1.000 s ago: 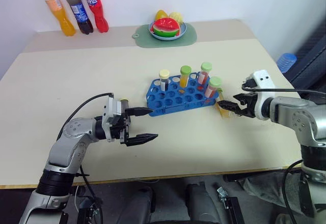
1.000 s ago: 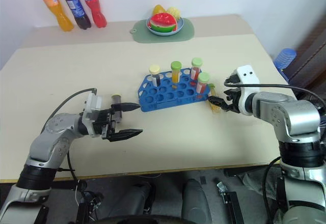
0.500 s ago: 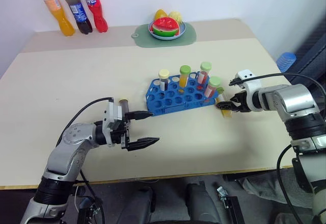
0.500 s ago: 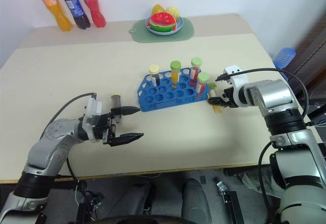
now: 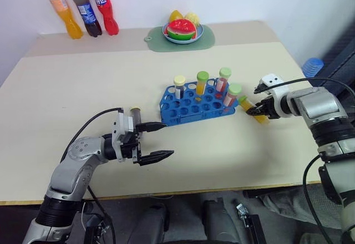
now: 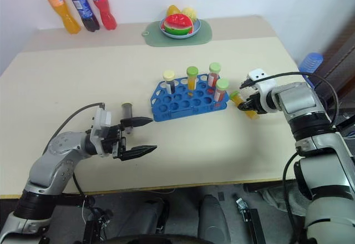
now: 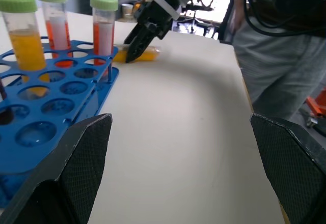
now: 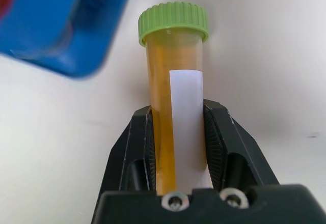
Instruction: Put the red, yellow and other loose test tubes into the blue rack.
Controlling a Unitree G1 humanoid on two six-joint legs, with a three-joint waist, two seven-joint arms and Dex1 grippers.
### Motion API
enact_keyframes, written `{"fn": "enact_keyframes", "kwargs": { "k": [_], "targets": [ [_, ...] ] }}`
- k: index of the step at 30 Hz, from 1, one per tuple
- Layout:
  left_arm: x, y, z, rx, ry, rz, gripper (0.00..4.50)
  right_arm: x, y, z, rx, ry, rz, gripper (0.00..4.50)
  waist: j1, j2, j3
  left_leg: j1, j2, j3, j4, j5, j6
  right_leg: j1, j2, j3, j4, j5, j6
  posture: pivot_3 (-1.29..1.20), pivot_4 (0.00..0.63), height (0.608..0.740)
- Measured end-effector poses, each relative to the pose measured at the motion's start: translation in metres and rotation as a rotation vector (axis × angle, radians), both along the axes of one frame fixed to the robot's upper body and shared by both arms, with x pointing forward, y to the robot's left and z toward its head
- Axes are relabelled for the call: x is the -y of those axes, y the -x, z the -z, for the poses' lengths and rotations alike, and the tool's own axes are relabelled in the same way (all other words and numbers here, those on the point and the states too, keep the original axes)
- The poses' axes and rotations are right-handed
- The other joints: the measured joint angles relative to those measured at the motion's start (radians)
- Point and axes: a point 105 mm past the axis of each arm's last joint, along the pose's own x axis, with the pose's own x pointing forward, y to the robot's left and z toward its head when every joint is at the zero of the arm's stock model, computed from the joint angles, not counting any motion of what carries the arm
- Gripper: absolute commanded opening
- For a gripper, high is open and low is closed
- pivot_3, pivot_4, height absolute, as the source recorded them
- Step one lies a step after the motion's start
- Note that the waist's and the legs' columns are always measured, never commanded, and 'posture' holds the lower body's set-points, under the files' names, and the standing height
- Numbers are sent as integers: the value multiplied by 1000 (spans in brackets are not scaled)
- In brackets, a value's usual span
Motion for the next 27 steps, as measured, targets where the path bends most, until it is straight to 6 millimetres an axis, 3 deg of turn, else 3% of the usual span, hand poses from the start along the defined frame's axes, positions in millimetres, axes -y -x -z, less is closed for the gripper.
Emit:
{"fn": "enact_keyframes", "kwargs": {
  "k": [5, 8, 10, 14, 16, 18, 21, 27],
  "targets": [
    [1, -3, -2, 5, 6, 5, 4500, 55, 49, 1, 22, 257, -98, 812, 29, 1, 0, -3, -2, 1, 1, 1, -1, -1, -1, -2, -1, 0, 0, 0, 150, 740],
    [1, -5, -2, 4, 6, 13, 4500, 72, 76, 1, -15, 351, -121, 812, 28, 1, 0, -2, -1, 3, 1, 0, 0, -1, -1, -2, 0, 0, 0, 0, 150, 740],
    [1, -7, -3, 5, 7, 19, 4500, 67, 89, 4, -16, 302, -158, 812, 27, 1, 0, -1, 1, 4, 1, 0, 0, 0, -1, -2, 0, 0, 0, 0, 150, 740],
    [2, -11, -3, 7, 10, 26, 4500, 1, 114, 17, 30, -27, -427, 812, 9, 1, 0, 1, 3, 4, 0, 0, 0, 1, 1, -1, 0, 0, 0, 0, 150, 740],
    [3, -11, -3, 6, 10, 36, 4500, -37, 116, 4, 149, -213, -532, 812, -4, 1, 1, 3, 3, 4, 0, 0, 0, 2, 1, 0, 0, 0, 0, 0, 150, 740],
    [5, -11, -3, 7, 10, 49, 4500, -72, 105, -16, 335, -358, -599, 812, -12, -1, 1, 6, 4, 4, 0, 0, 0, 4, 2, 0, 0, 0, 0, 0, 150, 740],
    [4, -11, -2, 4, 6, 57, 4500, -106, 83, -40, 594, -493, -585, 812, -16, -1, 1, 7, 4, 3, -1, 0, 0, 4, 2, 1, 0, 0, 0, 0, 150, 740],
    [1, -11, 4, -17, 12, 26, 4500, -160, 47, -51, 863, -699, -423, 812, -19, -1, 1, 6, 4, 2, -1, 1, -6, 3, 2, 0, 1, 0, -1, 0, 150, 740]
  ]
}}
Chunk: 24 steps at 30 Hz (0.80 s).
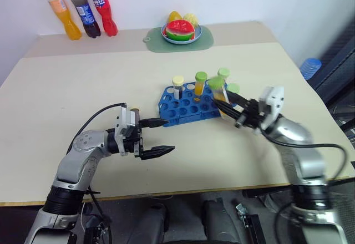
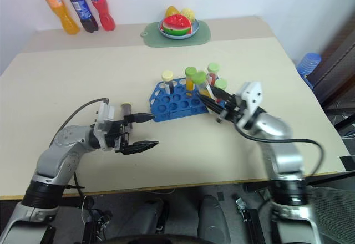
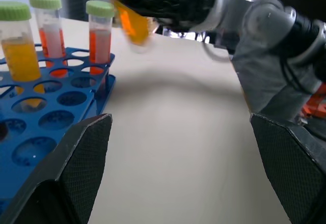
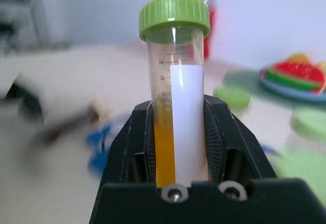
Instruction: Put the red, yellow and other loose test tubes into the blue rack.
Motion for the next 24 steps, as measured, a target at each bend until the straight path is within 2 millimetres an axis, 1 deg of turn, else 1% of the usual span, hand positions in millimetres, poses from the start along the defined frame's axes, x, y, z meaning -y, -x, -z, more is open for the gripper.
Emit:
{"fn": "enact_keyframes", "kwargs": {
  "k": [3, 7, 10, 13, 17, 24],
  "targets": [
    [-1, 0, 1, -4, 2, -13, 4500, -6, -13, 4, 19, -51, 78, 812, 0, 0, 0, 0, 0, 0, 0, 0, 0, 0, 0, 0, 0, 0, 0, 0, 150, 740],
    [-6, -2, -1, 5, 1, -41, 4500, -2, -28, 18, 17, -73, 169, 812, -5, 0, 0, 1, 0, 0, -1, -1, 1, 0, 0, 0, 1, 0, 0, 0, 150, 740],
    [-7, -3, -1, 5, 2, -49, 4500, -3, -37, 31, 8, -65, 204, 812, -8, 1, 0, 1, 0, 1, -1, -1, 1, 0, 1, 0, 1, 0, 0, 0, 150, 740],
    [-7, -3, -2, 6, 3, -56, 4500, -13, -42, 34, 34, -62, 196, 812, -10, 1, 0, 2, 1, 1, -1, 0, 0, -1, 1, 0, 2, 0, 0, 0, 150, 740],
    [-8, -3, -1, 3, 2, -60, 4500, -21, -44, 39, 58, -53, 186, 812, -10, 1, -1, 2, 1, 1, -1, -1, 0, 0, 1, 0, 2, 0, 0, 0, 150, 740],
    [-9, -3, 0, 3, 2, -70, 4500, -26, -47, 43, 83, -49, 181, 812, -11, 0, -2, 3, 1, 1, 0, -1, 1, 1, 1, 0, 3, 0, -1, 0, 150, 740]
  ]
}}
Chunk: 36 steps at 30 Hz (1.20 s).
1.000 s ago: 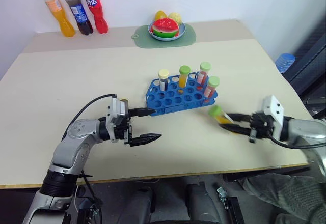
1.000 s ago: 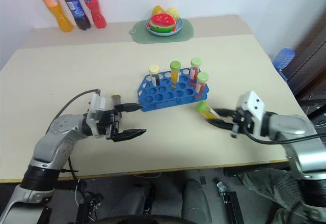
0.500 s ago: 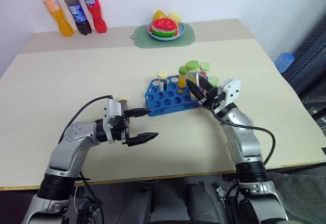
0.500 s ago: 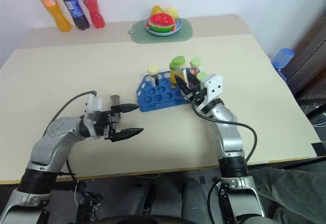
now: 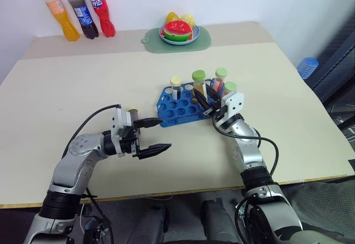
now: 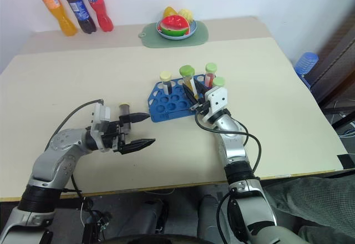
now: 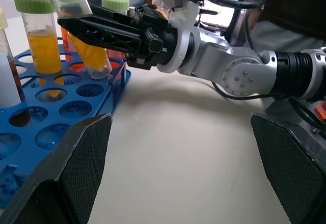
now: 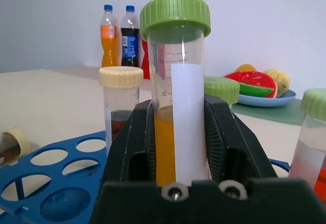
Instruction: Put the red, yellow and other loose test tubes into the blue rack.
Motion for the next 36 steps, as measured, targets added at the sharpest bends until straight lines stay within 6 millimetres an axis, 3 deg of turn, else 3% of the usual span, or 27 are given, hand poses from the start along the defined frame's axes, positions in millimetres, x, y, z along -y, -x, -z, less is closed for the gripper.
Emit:
{"fn": "enact_keyframes", "kwargs": {
  "k": [17, 20, 22, 24, 30, 33, 36],
  "targets": [
    [-3, 0, 0, 4, -2, -26, 4500, -8, 7, 12, -12, -21, -13, 812, 0, 0, -7, 1, 1, 0, 0, -1, 0, 0, 1, 0, 1, 0, 0, 0, 150, 740],
    [-2, -1, -1, 3, 5, -32, 4500, -7, 7, 16, -43, -39, -32, 2301, 0, 0, -8, 1, 1, 0, -1, -1, 0, 0, 1, 0, 0, 0, 0, 0, 150, 740],
    [-2, -2, -1, 1, 15, -39, 4500, -7, 8, 35, -105, -11, -30, 3313, 0, 1, -7, 0, 1, 0, -1, -1, 0, -1, 1, 0, 1, 0, -1, 0, 150, 740],
    [-3, -4, -6, 4, 47, -63, 4500, -8, 8, 35, -87, 18, -20, 4348, 0, 1, -7, 0, 1, 0, -1, -1, 0, -1, 1, 0, 1, 0, -1, 0, 150, 740],
    [-5, -9, -20, -8, 141, -130, 4500, 6, 14, 33, -69, 70, -6, 4435, 5, 1, -7, -1, 1, 0, 0, -1, 0, -1, 1, 0, 0, 0, -1, 0, 150, 740],
    [-12, -28, -41, -15, 263, -322, 4500, 18, 29, 30, -81, 141, -21, 4435, 9, 0, -7, -1, 1, -1, 1, -1, 0, -1, 1, 0, 0, 0, 0, 0, 150, 740],
    [-24, -43, -52, -6, 243, -564, 4500, 27, 44, 30, -114, 207, -47, 4435, 9, 0, -7, -1, 1, 0, 0, -1, 0, -1, 1, 0, 0, 0, 0, 0, 150, 740]
  ]
}}
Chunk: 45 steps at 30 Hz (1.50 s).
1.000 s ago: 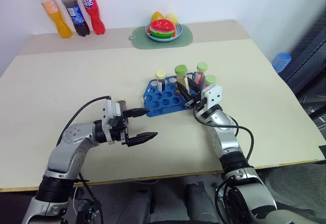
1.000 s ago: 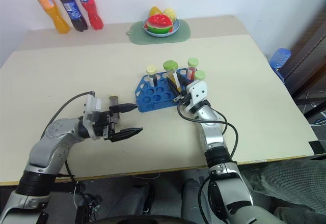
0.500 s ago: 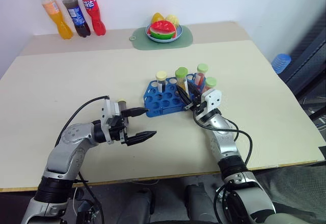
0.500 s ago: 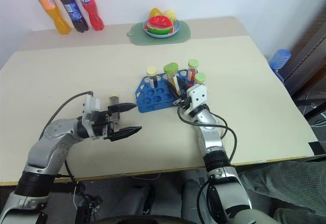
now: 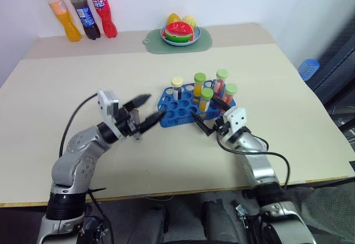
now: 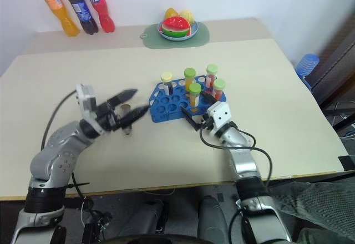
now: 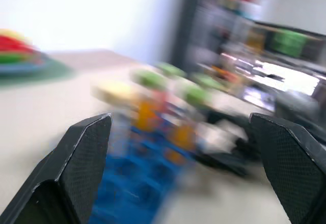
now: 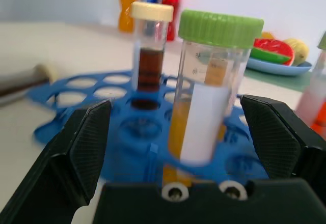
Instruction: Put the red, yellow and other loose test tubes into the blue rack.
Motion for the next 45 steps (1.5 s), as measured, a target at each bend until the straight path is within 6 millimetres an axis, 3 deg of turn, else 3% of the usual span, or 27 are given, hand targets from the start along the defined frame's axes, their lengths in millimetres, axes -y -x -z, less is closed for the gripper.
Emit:
{"fn": "enact_keyframes", "kwargs": {
  "k": [2, 8, 11, 15, 19, 23, 29, 38, 43, 45],
  "targets": [
    [-12, -6, 1, -65, -20, -148, 4500, 10, 10, 3, -38, 40, 0, 4435, -1, 0, 0, 0, 0, 0, 0, 0, 0, 0, 0, 0, 0, 0, 0, 0, 150, 740],
    [-21, -13, 1, -327, 20, -289, 4500, 56, 44, 20, -166, 132, 49, 4435, 19, -2, 1, 0, 0, 0, 3, -1, 2, 2, 0, 0, 0, 0, 1, 0, 150, 740],
    [-29, -23, -4, -462, 59, -367, 4500, 73, 53, 9, -165, 158, 52, 4435, 23, -3, 1, 0, 0, 0, 3, -1, 2, 2, 0, 0, 0, 0, 1, 0, 150, 740],
    [-16, -33, -12, -593, 110, -374, 4500, 65, 65, -24, -94, 183, -85, 4435, 24, -5, 2, 0, 0, 0, 3, 0, -1, 2, 0, -1, 0, 0, 1, 0, 150, 740],
    [-15, -42, -1, -760, 110, -445, 4500, 56, 79, -41, -95, 204, -233, 4435, 24, -8, 3, 0, 0, 1, 3, 1, -3, 3, 0, -1, -2, 0, 1, 0, 150, 740],
    [-24, -43, 20, -900, 164, -547, 4500, 53, 80, -44, -100, 204, -262, 4435, 25, -11, 5, 0, 0, 0, 3, 1, -5, 2, 0, -1, -1, 0, 1, 0, 150, 740],
    [-30, -38, 27, -980, 145, -603, 4500, 50, 77, -47, -84, 198, -262, 4435, 31, -12, 5, 0, 0, 0, 4, 1, -5, 2, -1, 0, -1, 0, 1, 0, 150, 740],
    [-17, -39, 59, -1209, 66, -577, 4500, 46, 77, -43, -90, 179, -255, 4435, 54, -12, 4, 0, 0, 1, 4, 1, -6, 1, -1, 0, 0, 0, 1, 0, 150, 740],
    [-10, -42, 62, -1281, 32, -558, 4500, 47, 84, -38, -114, 186, -257, 4435, 54, -12, 4, 0, -1, 1, 4, 1, -6, 1, -1, 0, 1, 0, 1, 0, 150, 740],
    [-7, -44, 62, -1295, 14, -554, 3950, 48, 86, -36, -121, 186, -255, 4500, 53, -13, 4, 0, -1, 1, 4, 1, -6, 1, -1, 0, 1, 0, 1, 0, 150, 740]
  ]
}}
